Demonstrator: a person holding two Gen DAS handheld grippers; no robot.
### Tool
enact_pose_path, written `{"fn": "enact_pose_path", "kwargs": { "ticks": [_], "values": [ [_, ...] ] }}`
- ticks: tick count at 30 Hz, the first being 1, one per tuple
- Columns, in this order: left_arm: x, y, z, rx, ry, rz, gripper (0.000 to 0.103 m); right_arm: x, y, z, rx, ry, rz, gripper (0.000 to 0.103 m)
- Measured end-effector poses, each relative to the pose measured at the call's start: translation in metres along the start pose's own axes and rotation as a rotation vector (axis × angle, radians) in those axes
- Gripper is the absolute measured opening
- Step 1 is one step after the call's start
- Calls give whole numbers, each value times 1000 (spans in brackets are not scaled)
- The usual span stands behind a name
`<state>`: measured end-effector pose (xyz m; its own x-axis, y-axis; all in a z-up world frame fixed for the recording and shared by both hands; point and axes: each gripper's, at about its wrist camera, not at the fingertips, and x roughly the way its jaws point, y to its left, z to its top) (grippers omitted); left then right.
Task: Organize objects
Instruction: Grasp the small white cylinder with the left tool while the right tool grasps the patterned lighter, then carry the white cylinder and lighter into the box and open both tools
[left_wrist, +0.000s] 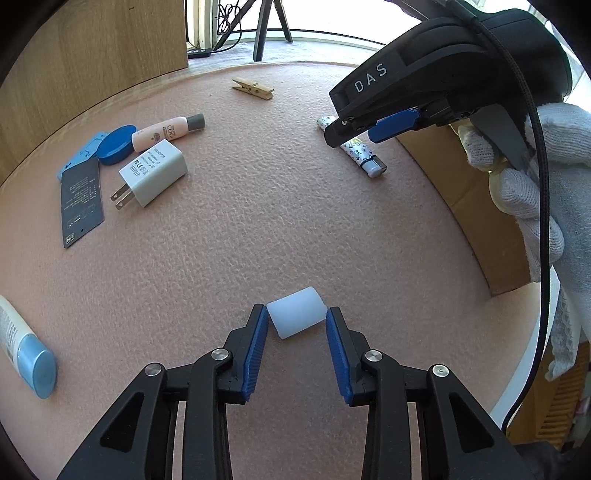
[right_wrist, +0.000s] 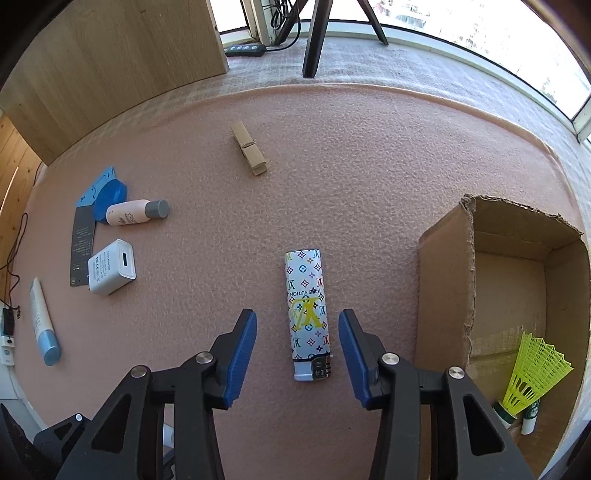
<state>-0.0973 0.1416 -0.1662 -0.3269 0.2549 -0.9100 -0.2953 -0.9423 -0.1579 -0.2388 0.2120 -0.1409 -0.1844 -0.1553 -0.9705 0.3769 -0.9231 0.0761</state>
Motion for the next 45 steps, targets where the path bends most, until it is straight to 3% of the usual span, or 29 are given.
{"fn": "enact_pose_path", "kwargs": {
  "ticks": [3, 12, 29, 45],
  "values": [
    [-1, 3, -4, -6, -2, -3, 33, 4, 3, 0, -14, 13, -11, 40],
    [0, 12, -2, -34, -8, -1, 29, 15, 0, -2, -22, 36, -28, 21],
    [-12, 26, 1, -71, -32, 9, 27, 2, 1, -33, -47, -20, 25, 21],
    [-52, -1, 34, -14, -132, -3, 27, -88, -30, -82, 14, -197, 136, 21]
  ]
}}
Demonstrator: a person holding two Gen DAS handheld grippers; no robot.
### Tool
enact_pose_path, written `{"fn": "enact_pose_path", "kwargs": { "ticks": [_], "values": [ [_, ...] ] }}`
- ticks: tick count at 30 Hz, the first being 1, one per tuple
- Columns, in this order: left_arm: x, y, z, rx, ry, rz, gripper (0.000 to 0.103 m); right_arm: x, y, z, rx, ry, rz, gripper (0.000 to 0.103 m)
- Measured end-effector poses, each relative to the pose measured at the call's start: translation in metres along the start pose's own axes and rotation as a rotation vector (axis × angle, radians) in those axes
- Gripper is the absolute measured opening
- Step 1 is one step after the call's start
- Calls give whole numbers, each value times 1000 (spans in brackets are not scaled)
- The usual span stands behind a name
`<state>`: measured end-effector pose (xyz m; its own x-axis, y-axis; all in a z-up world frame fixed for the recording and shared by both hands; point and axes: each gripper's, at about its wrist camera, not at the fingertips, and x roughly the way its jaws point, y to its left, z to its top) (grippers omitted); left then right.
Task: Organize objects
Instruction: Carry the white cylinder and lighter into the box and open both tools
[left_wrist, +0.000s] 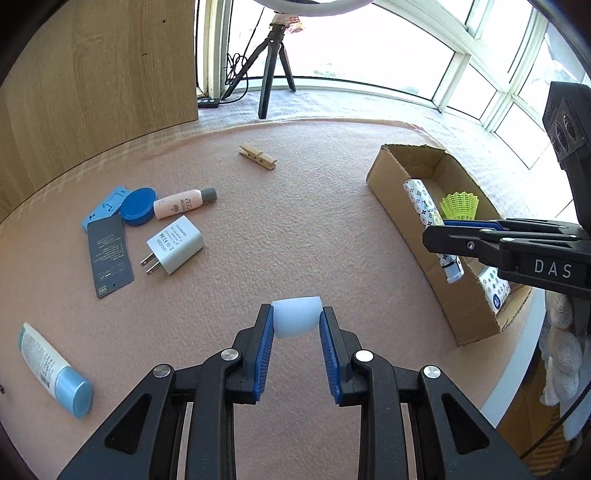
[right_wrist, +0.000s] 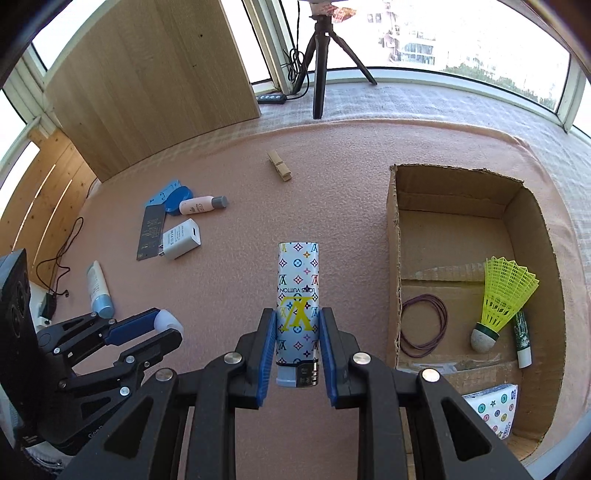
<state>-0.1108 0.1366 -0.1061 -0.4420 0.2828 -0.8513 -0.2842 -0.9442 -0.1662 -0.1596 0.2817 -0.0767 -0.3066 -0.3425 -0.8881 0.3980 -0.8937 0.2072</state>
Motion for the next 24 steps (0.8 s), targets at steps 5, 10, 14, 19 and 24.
{"fn": "enact_pose_path", "kwargs": {
  "ticks": [5, 10, 14, 19, 24],
  "values": [
    [-2, -20, 19, 33, -25, -21, 27, -28, -15, -5, 15, -45, -14, 21],
    [1, -42, 37, 65, -44, -46, 27, -50, -33, -13, 33, -87, -55, 21],
    [5, -60, 53, 94, -61, -62, 27, -63, -50, -21, 58, -102, -80, 21],
    [14, -87, 75, 129, -74, -78, 27, -73, -71, -32, 86, -110, -114, 21],
    [27, -117, 93, 165, -76, -97, 27, -79, -90, -42, 108, -113, -139, 21]
  ]
}}
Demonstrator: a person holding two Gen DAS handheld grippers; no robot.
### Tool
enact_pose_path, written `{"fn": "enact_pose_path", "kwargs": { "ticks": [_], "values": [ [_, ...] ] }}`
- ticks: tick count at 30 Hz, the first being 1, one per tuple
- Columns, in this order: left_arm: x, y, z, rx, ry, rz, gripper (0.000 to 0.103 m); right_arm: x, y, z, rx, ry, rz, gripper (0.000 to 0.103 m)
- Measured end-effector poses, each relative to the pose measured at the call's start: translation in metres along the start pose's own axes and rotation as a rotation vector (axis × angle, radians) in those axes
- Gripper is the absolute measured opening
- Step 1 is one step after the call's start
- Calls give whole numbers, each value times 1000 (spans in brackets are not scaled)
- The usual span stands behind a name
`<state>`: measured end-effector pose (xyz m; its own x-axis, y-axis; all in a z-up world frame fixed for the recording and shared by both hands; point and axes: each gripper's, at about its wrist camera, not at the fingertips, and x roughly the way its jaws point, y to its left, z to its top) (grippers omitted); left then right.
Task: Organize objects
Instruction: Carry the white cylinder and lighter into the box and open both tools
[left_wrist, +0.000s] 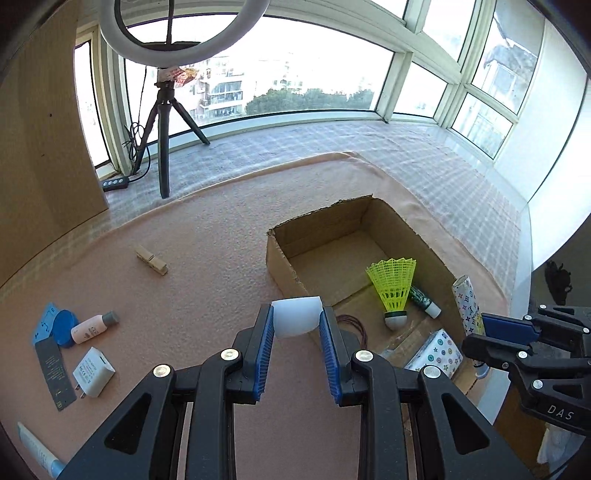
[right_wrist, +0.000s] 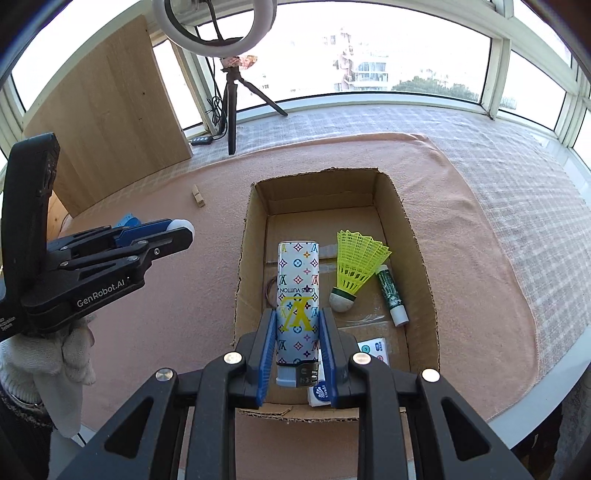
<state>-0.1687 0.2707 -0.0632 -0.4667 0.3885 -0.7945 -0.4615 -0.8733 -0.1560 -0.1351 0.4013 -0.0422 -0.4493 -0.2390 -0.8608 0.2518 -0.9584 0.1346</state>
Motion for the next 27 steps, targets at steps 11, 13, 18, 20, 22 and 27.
{"fn": "enact_pose_path", "kwargs": {
  "ticks": [11, 13, 18, 20, 22, 27],
  "values": [
    [41, -47, 29, 42, 21, -32, 27, 9, -30, -8, 36, 27, -15, 21],
    [44, -51, 32, 42, 21, -34, 27, 11, -33, -9, 37, 32, -16, 21],
    [49, -56, 36, 52, 19, -42, 31, 13, -35, -9, 34, 36, -14, 21],
    [49, -58, 36, 55, 21, -52, 51, 13, -36, -9, 31, 32, 13, 22],
    [48, -57, 36, 51, 20, -67, 60, 14, -35, -8, 31, 40, 38, 44],
    [41, -53, 34, 41, 7, -57, 60, 10, -32, -8, 29, 16, 25, 59]
  ]
}}
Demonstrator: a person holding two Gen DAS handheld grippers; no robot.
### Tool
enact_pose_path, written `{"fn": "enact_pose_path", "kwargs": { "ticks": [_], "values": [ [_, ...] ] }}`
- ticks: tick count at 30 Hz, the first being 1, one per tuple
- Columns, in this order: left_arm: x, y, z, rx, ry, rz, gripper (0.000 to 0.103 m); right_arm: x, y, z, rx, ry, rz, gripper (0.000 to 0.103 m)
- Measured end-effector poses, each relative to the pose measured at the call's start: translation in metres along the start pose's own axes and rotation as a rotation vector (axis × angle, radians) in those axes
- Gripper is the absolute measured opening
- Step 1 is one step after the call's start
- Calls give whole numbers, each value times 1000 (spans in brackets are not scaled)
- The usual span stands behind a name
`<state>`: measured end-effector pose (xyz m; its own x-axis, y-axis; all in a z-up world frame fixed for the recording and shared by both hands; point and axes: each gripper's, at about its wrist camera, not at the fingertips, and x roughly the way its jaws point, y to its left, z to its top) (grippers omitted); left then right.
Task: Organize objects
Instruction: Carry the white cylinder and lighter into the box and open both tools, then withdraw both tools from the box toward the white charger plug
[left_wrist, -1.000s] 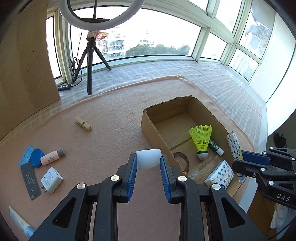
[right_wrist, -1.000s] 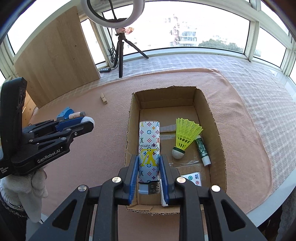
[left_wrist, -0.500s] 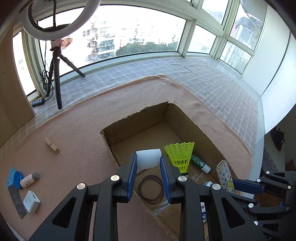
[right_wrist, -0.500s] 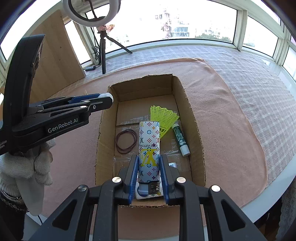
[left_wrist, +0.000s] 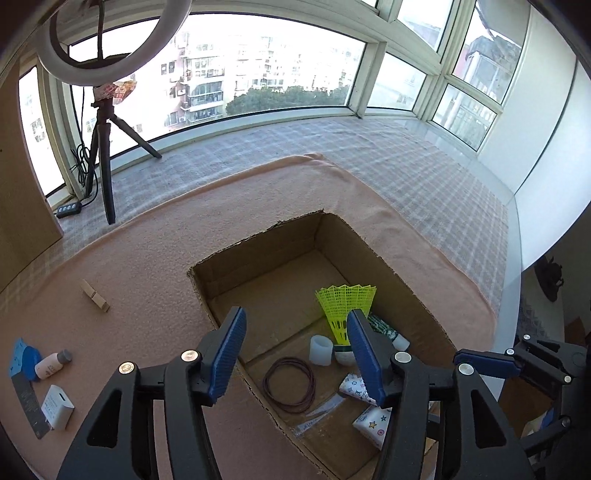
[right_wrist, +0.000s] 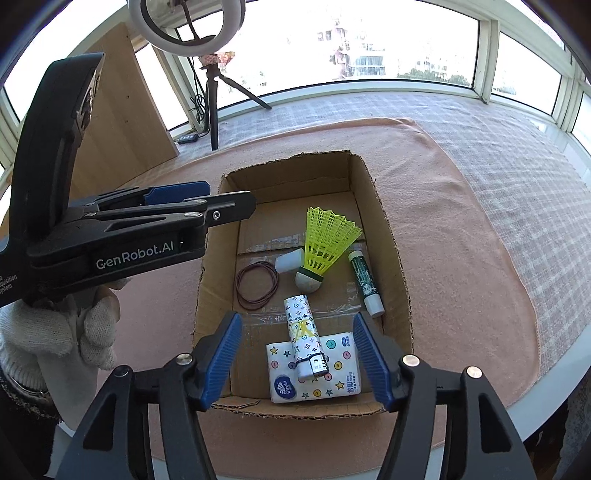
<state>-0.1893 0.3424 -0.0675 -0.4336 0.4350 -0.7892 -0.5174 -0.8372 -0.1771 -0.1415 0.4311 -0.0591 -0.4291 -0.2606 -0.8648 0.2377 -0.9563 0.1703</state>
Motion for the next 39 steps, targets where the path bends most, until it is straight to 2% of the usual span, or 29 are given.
{"fn": "enact_pose_path", "kwargs": {
  "ticks": [17, 28, 39],
  "values": [
    [-31, 54, -32, -85, 2, 72, 60, 13, 21, 1, -14, 26, 28, 59],
    [-73, 110, -67, -161, -7, 173, 60, 24, 58, 9, -53, 29, 72, 59],
    [-107, 165, -100, -243, -12, 235, 62, 46, 106, 25, -90, 46, 140, 59]
  ]
}}
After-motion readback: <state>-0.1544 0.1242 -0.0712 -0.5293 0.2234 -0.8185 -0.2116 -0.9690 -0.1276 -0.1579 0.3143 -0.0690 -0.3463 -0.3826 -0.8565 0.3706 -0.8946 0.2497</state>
